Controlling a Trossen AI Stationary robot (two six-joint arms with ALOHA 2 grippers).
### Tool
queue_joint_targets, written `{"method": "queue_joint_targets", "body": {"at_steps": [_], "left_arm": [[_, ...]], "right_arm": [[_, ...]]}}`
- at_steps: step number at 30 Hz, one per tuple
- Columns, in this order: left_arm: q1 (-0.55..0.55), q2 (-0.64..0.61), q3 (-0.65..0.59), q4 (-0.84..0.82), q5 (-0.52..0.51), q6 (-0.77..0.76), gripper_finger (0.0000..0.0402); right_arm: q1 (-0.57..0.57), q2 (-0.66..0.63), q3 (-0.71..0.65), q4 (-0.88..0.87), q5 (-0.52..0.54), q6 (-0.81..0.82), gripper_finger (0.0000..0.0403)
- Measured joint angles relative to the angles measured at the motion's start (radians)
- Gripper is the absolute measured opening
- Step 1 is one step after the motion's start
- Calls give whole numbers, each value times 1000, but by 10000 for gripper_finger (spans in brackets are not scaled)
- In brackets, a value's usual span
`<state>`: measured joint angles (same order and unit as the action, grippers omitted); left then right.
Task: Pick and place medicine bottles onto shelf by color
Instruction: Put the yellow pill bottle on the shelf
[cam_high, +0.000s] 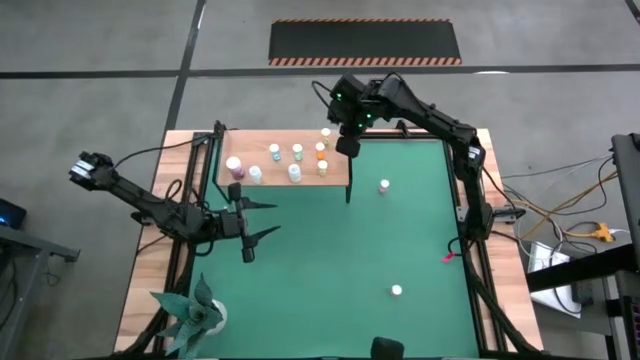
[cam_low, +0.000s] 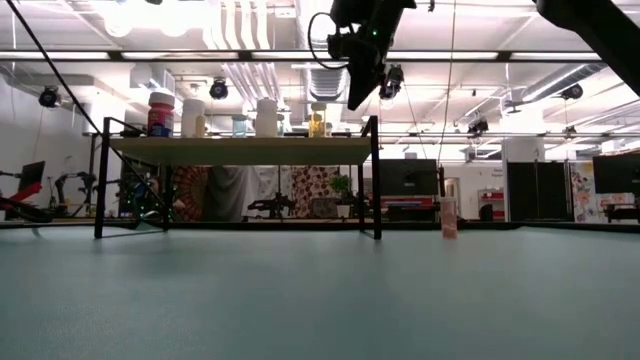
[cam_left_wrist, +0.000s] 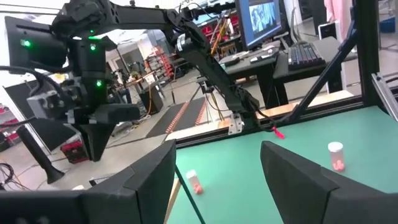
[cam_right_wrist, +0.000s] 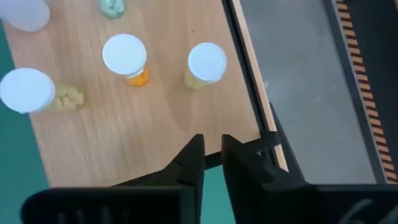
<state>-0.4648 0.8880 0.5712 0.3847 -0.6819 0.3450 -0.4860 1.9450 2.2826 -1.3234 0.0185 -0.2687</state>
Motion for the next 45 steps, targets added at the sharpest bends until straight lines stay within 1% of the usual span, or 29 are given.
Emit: {"method": "queue_joint_targets", "body": {"at_steps": [3,6,11,19,27,33,40,45], "left_arm": [[0,6,-3,-2,1,-15,219],[0,6,-2,1,2,-26,219],[0,5,-3,0,2,-26,219],[0,5,-3,0,2,-27,219],[0,5,-3,0,2,-26,219],[0,6,-3,0,1,-26,219],[0,6,-3,0,1,-25,219],[0,6,-3,0,1,-25,219]], "right_arm": [[-5,0,-31,27,-1,0,24],[-8,-1,-79,107,0,0,11],[-12,0,-152,219,0,-10,9],[-12,2,-228,274,-1,-13,9],[-12,2,-287,392,-1,-12,8],[-12,2,-311,473,-1,-12,8],[-12,2,-311,458,-1,-12,8],[-12,4,-313,495,-1,-7,8]]}}
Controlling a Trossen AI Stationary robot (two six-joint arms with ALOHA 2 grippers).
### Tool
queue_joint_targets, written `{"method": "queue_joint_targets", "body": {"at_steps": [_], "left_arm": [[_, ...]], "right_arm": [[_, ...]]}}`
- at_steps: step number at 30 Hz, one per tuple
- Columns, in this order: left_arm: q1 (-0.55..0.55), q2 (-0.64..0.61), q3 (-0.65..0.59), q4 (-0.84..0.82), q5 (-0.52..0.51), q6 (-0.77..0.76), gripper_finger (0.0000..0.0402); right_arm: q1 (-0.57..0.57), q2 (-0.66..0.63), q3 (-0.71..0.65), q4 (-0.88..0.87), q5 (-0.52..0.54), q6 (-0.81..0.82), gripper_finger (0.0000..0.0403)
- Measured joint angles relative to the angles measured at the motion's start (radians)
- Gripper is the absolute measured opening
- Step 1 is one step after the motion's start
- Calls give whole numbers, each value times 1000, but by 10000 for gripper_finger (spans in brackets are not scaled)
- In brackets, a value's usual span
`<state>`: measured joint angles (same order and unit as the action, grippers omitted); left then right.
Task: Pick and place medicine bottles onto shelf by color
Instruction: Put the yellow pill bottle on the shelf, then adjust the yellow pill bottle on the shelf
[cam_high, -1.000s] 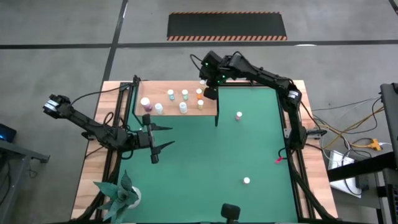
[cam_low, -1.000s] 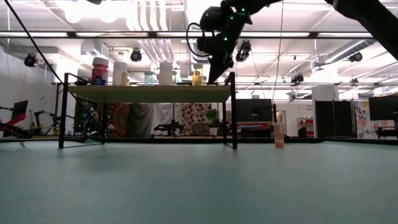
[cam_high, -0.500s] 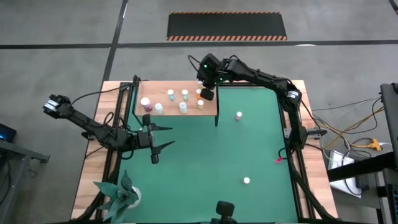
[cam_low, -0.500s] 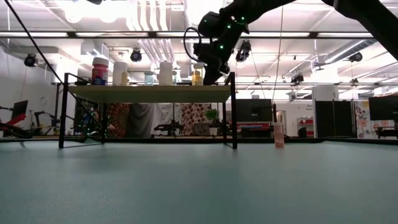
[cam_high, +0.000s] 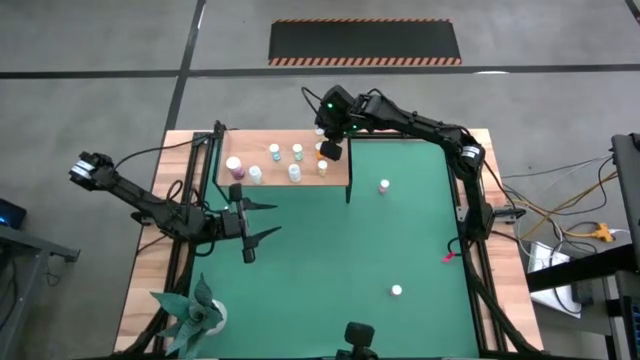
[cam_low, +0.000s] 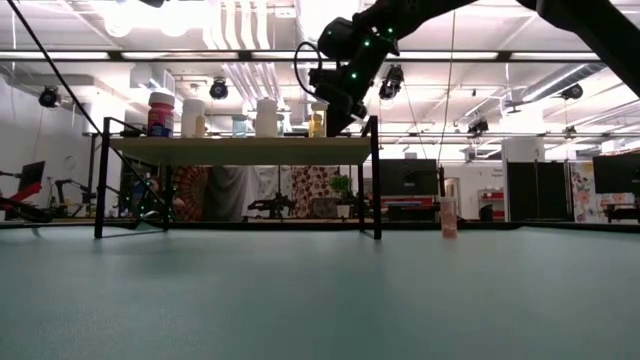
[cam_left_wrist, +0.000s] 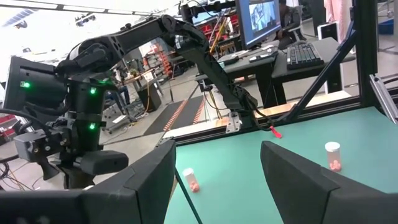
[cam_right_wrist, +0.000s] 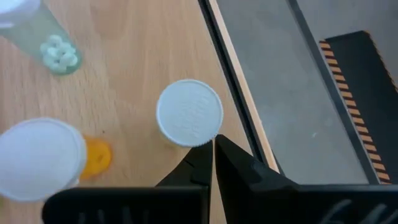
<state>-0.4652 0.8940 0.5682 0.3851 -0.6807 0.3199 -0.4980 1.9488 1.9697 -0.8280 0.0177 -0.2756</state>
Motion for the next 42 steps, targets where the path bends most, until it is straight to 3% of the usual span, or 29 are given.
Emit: {"method": "queue_joint_targets", "body": {"at_steps": [10,19,25,36,42], "left_arm": [[0,0,0,0,0,0,219],[0,0,0,0,0,1,219],[0,0,0,0,0,1,219],[0,0,0,0,0,1,219],[0,1,0,0,0,1,219]], "right_arm": [[0,-9,4,-28,0,11,8],[35,-118,6,-144,0,48,8],[88,-178,-16,-244,-112,88,8],[166,-181,-204,-68,-129,124,8],[174,-182,-217,-42,-131,130,8]]}}
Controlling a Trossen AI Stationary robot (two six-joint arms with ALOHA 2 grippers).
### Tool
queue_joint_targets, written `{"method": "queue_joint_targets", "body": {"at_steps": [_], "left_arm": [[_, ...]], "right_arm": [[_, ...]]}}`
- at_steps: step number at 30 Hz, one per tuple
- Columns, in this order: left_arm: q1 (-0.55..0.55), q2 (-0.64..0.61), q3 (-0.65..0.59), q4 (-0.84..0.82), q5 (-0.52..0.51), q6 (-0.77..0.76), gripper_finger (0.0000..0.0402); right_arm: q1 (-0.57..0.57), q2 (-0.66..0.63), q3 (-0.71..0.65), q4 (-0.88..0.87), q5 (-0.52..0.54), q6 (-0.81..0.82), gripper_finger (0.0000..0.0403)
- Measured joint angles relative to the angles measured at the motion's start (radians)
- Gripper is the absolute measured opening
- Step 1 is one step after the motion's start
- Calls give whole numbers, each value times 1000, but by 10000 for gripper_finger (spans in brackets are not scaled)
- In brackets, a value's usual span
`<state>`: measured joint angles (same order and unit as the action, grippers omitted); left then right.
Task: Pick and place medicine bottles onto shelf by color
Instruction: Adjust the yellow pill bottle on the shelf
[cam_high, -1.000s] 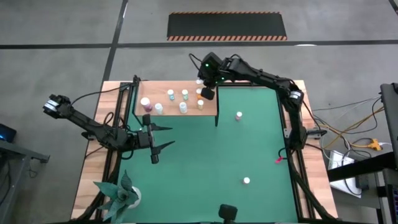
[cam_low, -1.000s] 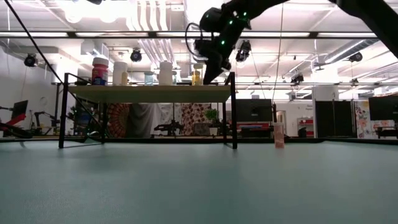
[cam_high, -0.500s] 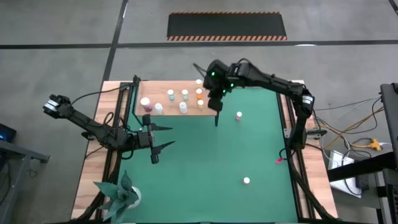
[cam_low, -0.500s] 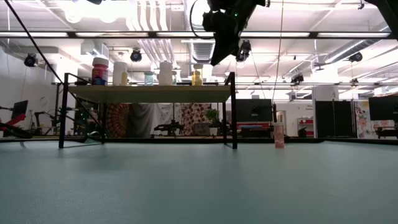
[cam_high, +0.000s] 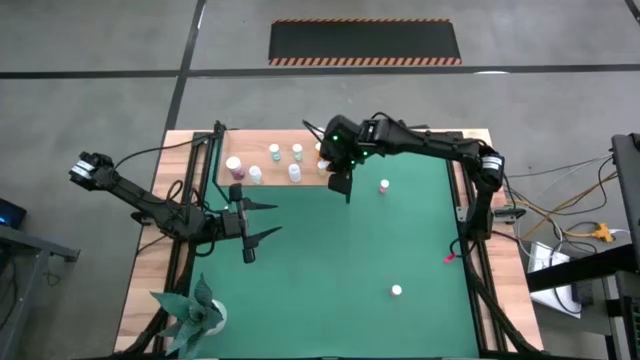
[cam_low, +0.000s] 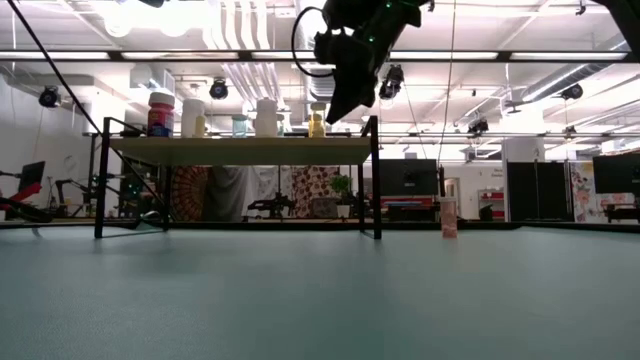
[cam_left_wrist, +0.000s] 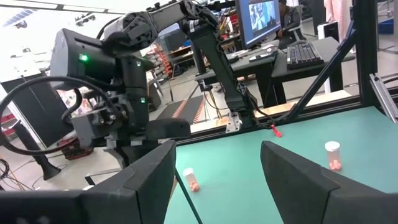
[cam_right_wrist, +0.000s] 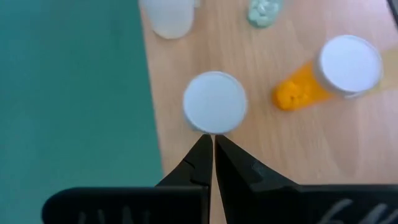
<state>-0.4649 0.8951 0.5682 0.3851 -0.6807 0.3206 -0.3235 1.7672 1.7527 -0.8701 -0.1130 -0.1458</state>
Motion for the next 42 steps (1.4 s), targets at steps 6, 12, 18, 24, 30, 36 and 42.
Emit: {"method": "queue_joint_targets", "body": {"at_steps": [6,12,18,24,30,36,42], "left_arm": [[0,0,1,0,0,0,219],[0,0,1,0,0,-1,219],[0,0,1,0,0,-1,219],[0,0,1,0,0,-27,219],[0,27,4,57,2,-31,219],[3,114,29,148,16,-53,219],[75,167,231,-68,-4,-58,209]], "right_arm": [[-1,0,4,36,1,6,8],[-1,0,0,38,1,8,8],[4,-28,13,-22,9,20,8],[91,-182,-83,24,11,77,9],[255,-400,-370,211,134,184,8],[418,-572,-651,417,271,222,9],[506,-670,-831,646,273,196,9]]}}
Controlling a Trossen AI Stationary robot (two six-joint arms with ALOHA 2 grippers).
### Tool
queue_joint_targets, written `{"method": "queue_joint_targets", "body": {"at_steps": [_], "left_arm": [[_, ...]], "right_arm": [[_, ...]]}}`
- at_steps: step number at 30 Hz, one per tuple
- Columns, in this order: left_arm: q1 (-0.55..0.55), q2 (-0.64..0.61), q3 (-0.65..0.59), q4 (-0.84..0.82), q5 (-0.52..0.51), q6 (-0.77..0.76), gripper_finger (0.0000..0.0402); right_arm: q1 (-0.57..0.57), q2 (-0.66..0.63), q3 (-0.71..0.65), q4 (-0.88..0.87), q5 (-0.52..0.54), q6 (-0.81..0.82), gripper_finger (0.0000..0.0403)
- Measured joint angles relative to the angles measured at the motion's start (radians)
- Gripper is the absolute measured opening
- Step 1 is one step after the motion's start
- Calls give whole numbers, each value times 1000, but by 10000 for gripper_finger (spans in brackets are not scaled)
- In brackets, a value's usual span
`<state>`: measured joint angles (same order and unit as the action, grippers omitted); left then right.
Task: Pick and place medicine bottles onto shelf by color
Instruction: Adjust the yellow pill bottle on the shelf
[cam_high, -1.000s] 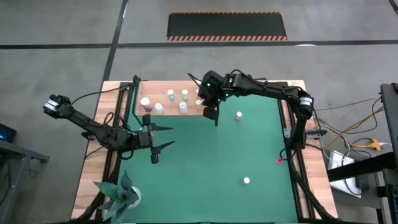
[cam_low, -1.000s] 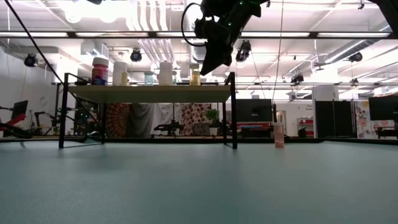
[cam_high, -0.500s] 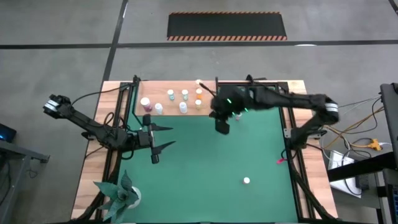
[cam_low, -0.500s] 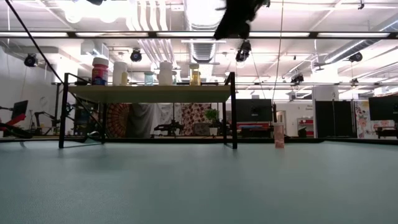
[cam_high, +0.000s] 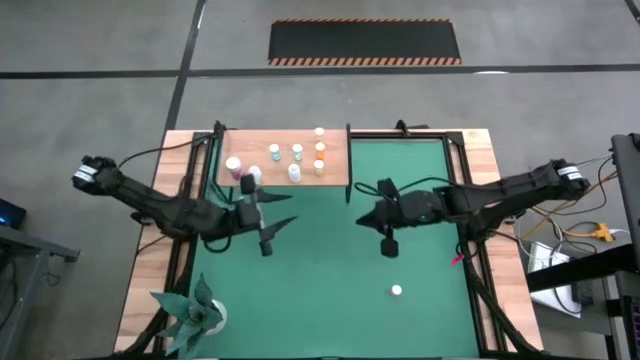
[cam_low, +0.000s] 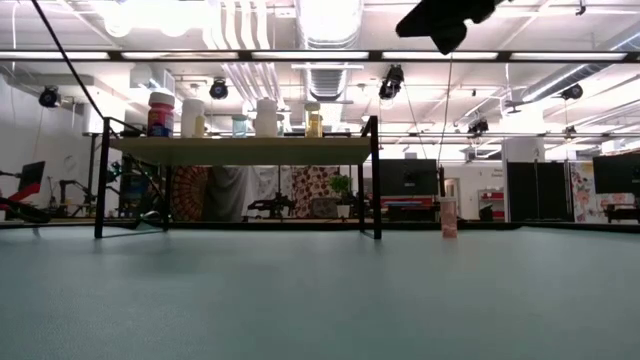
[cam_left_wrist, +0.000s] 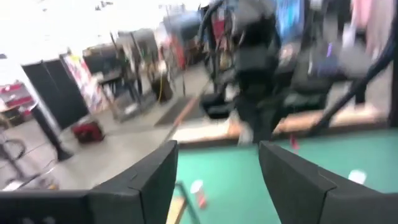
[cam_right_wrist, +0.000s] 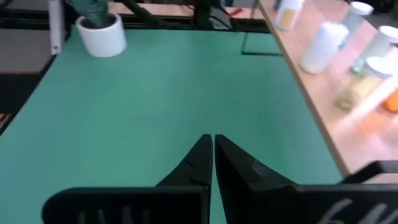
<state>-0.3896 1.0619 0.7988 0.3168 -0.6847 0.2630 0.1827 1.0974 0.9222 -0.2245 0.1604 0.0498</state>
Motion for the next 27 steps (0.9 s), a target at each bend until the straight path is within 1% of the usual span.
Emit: {"method": "queue_joint_targets", "body": {"at_steps": [3,5,7,9,14,15,17,27], "left_arm": [[80,25,118,-250,52,-60,184],[151,50,181,-354,120,-109,160],[225,86,219,-407,194,-132,131],[291,129,247,-438,242,-135,99],[459,218,293,-528,260,-134,15],[483,229,301,-566,268,-149,8],[511,243,313,-614,287,-161,7],[562,305,308,-579,299,-180,0]], "right_arm": [[27,-23,-71,95,0,-19,9],[41,-32,-119,174,0,-26,9],[53,-34,-163,242,0,-31,9],[64,-34,-199,286,0,-31,9],[79,-36,-257,368,0,-12,9],[80,-36,-264,373,-1,-6,9],[80,-36,-277,372,-1,9,9],[80,-35,-296,374,0,19,9]]}}
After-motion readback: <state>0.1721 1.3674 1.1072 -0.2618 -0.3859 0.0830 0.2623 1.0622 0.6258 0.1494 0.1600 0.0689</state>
